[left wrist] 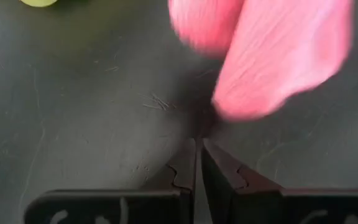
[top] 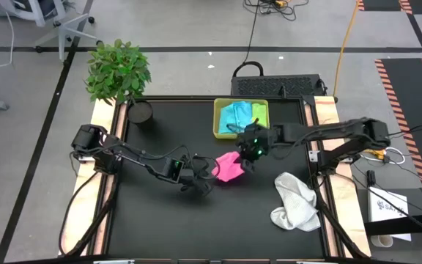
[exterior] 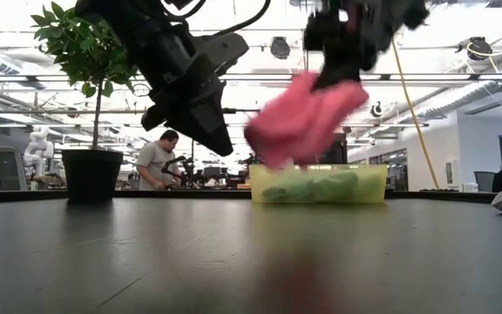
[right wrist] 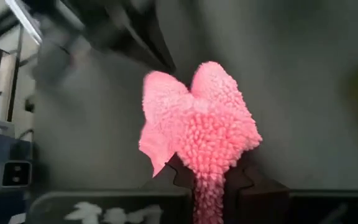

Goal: Fold microfiber towels
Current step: Put the pink microfiber cloth into the bin

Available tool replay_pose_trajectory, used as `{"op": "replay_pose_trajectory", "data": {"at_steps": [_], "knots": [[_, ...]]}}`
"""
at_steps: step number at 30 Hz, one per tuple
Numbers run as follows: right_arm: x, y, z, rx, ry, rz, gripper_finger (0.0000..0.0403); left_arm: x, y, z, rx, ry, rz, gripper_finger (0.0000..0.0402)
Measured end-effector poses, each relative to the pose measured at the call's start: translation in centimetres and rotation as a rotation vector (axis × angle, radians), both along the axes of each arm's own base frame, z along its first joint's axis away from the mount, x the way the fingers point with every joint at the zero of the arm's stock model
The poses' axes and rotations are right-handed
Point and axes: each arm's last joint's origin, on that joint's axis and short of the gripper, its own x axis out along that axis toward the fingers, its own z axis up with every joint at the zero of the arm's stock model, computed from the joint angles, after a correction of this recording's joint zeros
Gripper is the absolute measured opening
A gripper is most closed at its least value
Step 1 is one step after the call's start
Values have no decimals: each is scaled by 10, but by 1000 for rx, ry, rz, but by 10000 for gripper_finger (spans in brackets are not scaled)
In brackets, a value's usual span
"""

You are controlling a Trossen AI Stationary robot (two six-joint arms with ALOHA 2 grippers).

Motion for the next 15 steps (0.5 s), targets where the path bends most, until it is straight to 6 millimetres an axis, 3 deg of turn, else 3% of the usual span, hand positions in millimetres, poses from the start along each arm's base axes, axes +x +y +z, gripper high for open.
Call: {"op": "replay_pose_trajectory", "data": {"at_steps": [7,10,15], "knots": [[2,-28,63,-160,-15,51,12,-1,0,0,1,12,-3,26],[6,-48,74,-230,35,81,12,-3,0,-2,-4,40,3,26],[15,-88,77,-306,163,158,12,-6,0,-4,-31,77,-3,26]]}}
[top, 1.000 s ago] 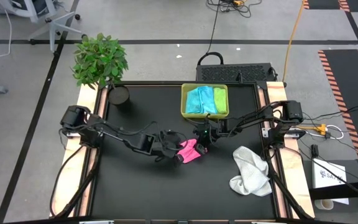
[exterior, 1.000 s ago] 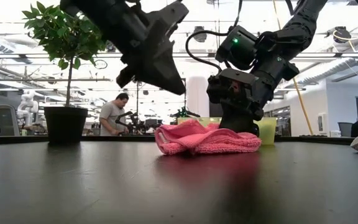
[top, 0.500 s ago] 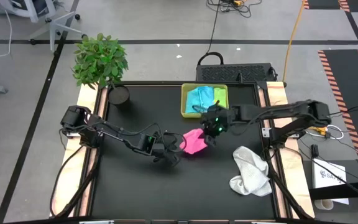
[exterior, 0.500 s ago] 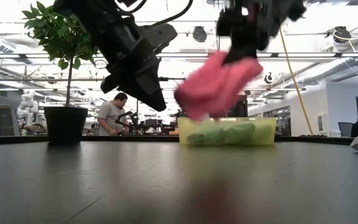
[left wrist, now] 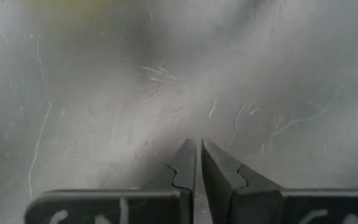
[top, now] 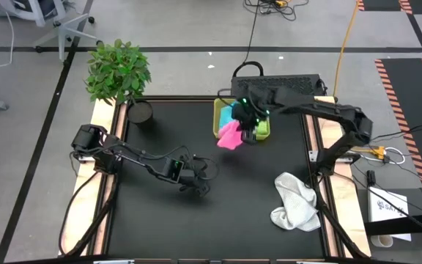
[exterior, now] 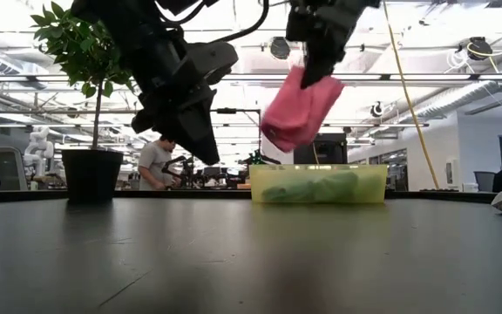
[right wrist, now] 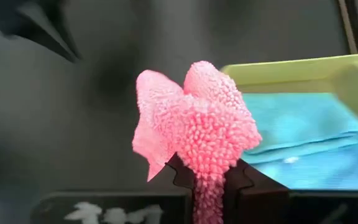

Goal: Fold microfiber towels
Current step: Put the pink microfiber cloth into the bin

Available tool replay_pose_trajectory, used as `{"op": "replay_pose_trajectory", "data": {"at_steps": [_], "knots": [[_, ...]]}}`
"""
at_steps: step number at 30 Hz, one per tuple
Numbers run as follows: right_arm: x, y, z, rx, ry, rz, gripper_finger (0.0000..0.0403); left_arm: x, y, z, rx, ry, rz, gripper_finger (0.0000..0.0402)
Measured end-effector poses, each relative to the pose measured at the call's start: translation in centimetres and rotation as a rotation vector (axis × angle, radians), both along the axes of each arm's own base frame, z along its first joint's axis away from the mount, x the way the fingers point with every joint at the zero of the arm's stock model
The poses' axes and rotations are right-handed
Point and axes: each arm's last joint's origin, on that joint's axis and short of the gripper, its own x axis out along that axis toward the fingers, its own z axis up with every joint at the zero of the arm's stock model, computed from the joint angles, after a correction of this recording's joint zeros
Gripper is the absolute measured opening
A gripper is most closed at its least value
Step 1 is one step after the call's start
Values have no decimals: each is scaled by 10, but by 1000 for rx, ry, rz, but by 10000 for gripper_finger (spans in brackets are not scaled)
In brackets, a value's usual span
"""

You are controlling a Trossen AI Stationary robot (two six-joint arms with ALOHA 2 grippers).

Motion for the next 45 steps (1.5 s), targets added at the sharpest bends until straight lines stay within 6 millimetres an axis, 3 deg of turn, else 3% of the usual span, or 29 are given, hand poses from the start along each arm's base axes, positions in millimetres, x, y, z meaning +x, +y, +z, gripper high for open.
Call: {"op": "replay_pose_trajectory", "data": {"at_steps": [9,14,22,33,45], "knots": [[31,-77,3,-99,-19,79,12,-1,0,-1,-12,12,19,26],[40,-100,-2,-103,28,116,12,-2,0,-1,-21,17,36,26],[34,-110,-20,-62,159,204,12,-2,1,-1,-35,15,60,26],[35,-113,-25,-8,124,218,12,-2,1,-1,-50,8,84,26],[57,-122,-77,53,192,262,11,-2,1,-1,-54,6,91,26]]}}
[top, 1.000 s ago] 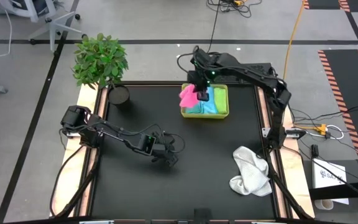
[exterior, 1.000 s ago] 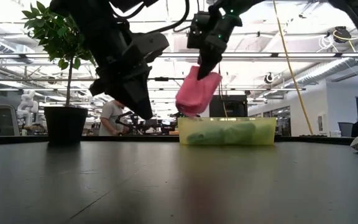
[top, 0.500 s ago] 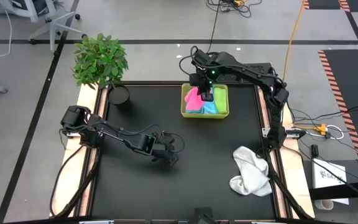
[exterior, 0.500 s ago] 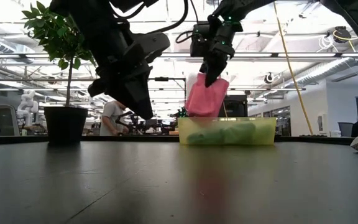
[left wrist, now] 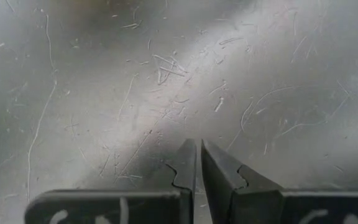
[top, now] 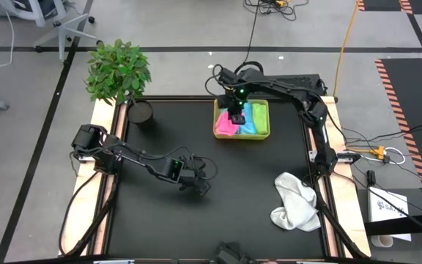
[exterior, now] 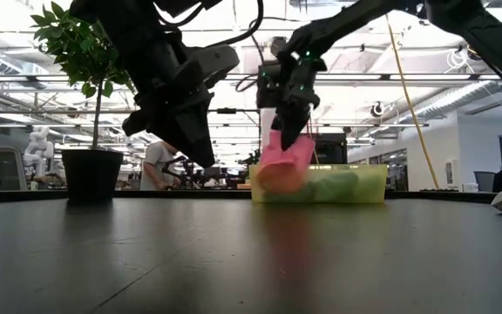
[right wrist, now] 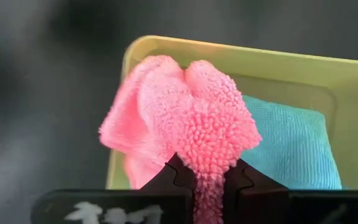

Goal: Fold microfiber towels
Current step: Put the pink microfiber cloth into the bin

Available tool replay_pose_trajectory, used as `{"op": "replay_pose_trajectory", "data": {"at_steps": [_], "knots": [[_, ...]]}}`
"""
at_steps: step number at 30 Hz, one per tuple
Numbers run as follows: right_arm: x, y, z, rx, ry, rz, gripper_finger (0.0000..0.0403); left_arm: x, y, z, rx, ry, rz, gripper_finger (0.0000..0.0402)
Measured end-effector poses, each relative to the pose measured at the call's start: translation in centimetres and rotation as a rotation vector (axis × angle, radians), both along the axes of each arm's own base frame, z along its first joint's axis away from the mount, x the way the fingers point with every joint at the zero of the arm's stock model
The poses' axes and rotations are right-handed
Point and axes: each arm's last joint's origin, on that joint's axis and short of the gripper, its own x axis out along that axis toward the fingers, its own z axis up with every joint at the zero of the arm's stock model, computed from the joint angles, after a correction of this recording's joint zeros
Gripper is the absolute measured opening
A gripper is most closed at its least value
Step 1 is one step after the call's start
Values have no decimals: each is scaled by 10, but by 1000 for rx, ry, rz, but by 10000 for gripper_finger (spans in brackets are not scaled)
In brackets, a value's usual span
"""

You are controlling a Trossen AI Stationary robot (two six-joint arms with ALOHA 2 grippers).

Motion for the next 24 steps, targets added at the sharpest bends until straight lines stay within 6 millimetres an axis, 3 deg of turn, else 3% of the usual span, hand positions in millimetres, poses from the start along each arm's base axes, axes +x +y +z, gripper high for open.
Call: {"op": "replay_pose_trajectory", "data": {"at_steps": [7,15,24], "knots": [[12,-11,-26,-94,14,23,11,0,0,0,-6,-2,9,26],[19,-20,-24,-254,-22,55,13,1,7,0,-21,5,20,26],[29,-18,-40,-396,-42,50,108,1,10,0,-27,11,27,26]]}}
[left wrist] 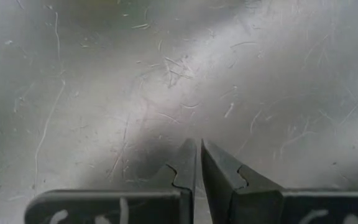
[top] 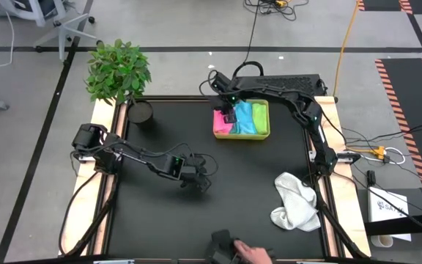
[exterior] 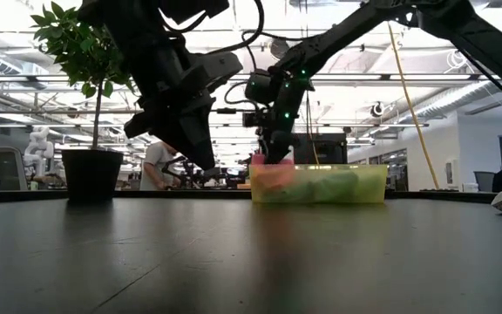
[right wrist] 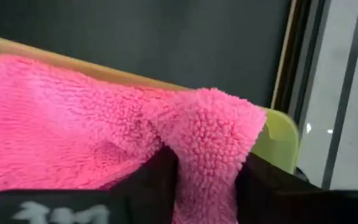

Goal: Fold microfiber towels
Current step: Put the pink microfiber cloth into the bin

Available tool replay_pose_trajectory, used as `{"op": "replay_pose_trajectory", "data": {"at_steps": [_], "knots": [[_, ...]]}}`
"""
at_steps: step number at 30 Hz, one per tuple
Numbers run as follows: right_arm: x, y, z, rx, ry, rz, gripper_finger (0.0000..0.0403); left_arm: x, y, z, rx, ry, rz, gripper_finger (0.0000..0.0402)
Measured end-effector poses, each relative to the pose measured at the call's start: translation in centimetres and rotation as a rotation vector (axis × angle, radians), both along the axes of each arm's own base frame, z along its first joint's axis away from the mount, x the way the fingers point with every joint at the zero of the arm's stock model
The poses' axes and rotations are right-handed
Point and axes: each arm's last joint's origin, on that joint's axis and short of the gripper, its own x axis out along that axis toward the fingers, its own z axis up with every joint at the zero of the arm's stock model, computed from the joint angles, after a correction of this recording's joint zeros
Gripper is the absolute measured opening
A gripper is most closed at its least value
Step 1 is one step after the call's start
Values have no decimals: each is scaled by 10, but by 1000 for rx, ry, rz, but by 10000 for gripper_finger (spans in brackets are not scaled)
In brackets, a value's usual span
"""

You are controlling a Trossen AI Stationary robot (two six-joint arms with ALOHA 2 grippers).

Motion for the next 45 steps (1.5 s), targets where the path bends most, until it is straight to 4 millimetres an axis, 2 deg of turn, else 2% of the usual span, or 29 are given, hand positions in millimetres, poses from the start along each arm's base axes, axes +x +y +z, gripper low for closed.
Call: {"op": "replay_pose_trajectory", "data": {"at_steps": [5,9,23,32,36,40,45], "knots": [[-2,9,-17,-14,63,1,149,0,0,0,-2,0,3,26],[-1,17,-19,-84,119,4,170,1,3,0,-4,0,10,26],[2,24,5,-127,42,12,180,2,5,1,-7,-14,18,26],[-5,25,34,-248,23,15,180,2,5,1,-7,-16,17,26],[-11,29,39,-160,16,-28,179,2,5,1,-5,-15,14,26],[-12,38,31,-68,36,-63,140,2,5,1,-5,-15,14,26],[-12,40,18,-67,28,-24,27,2,5,1,-5,-15,13,26]]}}
